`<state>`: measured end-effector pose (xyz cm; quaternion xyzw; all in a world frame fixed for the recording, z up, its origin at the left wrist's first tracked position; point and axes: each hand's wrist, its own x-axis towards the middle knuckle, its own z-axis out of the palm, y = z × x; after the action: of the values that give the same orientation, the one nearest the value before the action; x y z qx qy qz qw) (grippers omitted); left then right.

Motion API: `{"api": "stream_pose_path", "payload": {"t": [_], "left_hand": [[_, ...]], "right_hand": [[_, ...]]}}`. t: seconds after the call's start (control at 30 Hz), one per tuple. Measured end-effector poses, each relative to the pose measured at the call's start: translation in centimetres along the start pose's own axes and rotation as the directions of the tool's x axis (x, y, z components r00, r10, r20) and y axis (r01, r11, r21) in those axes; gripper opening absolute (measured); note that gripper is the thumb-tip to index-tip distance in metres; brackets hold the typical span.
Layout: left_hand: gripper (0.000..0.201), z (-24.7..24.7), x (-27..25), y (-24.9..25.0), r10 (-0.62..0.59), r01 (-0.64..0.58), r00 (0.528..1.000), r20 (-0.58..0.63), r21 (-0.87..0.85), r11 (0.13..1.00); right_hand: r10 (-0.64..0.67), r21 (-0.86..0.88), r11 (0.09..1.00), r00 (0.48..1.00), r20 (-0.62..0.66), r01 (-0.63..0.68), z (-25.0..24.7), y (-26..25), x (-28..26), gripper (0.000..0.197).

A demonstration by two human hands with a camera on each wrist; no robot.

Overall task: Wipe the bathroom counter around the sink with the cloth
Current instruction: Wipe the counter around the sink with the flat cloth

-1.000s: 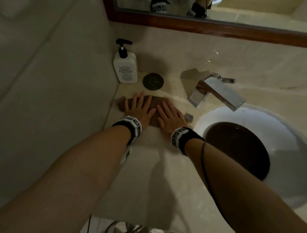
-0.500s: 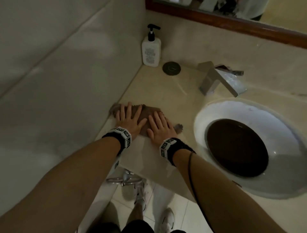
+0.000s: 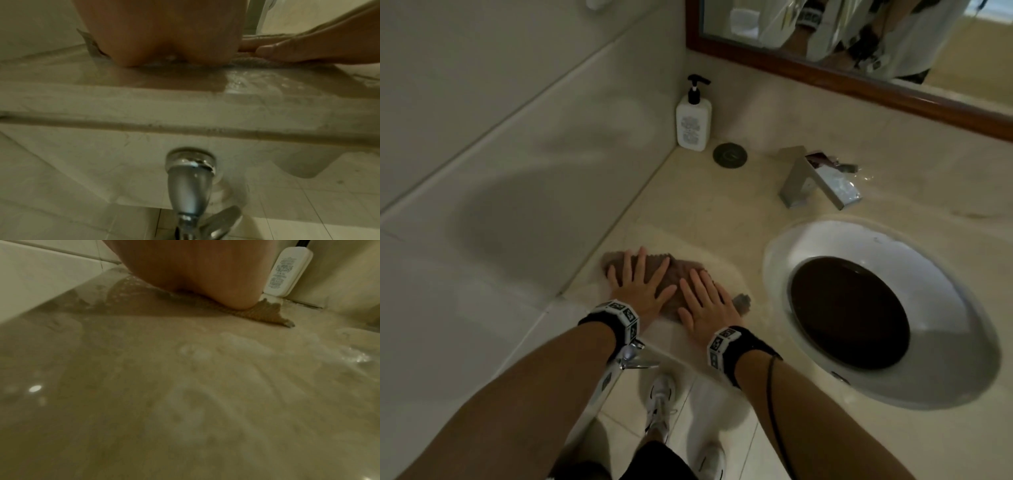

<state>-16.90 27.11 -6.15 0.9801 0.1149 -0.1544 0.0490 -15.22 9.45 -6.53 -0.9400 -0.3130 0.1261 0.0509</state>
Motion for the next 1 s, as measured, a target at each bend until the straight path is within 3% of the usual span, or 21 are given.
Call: {"api": "stream_pose_path", "payload": {"t": [0.27, 0.57, 0.73, 1.0], "left_hand": [[0.061, -2.2, 7.1, 1.5, 0.054, -0.054, 0.998, 0.009, 0.020, 0.998], [0.060, -4.9, 16.5, 4.5, 0.216, -0.217, 0.976, 0.007, 0.040, 0.975], [0.064, -5.1, 19.3, 8.5, 0.292, -0.290, 0.956, -0.025, 0.050, 0.956], [0.067, -4.1, 20.5, 14.0, 0.456, -0.453, 0.886, -0.082, 0.054, 0.890]], "right_hand": [[0.089, 0.007, 0.996, 0.995, -0.034, -0.089, -1.5, 3.1, 5.1, 0.059], [0.192, 0.020, 0.981, 0.981, -0.014, -0.192, -3.6, 8.1, 11.3, 0.067], [0.297, 0.011, 0.955, 0.954, -0.039, -0.296, -4.5, 11.3, 11.2, 0.078], [0.386, 0.053, 0.922, 0.921, -0.050, -0.383, -4.9, 14.9, 8.8, 0.082]]}}
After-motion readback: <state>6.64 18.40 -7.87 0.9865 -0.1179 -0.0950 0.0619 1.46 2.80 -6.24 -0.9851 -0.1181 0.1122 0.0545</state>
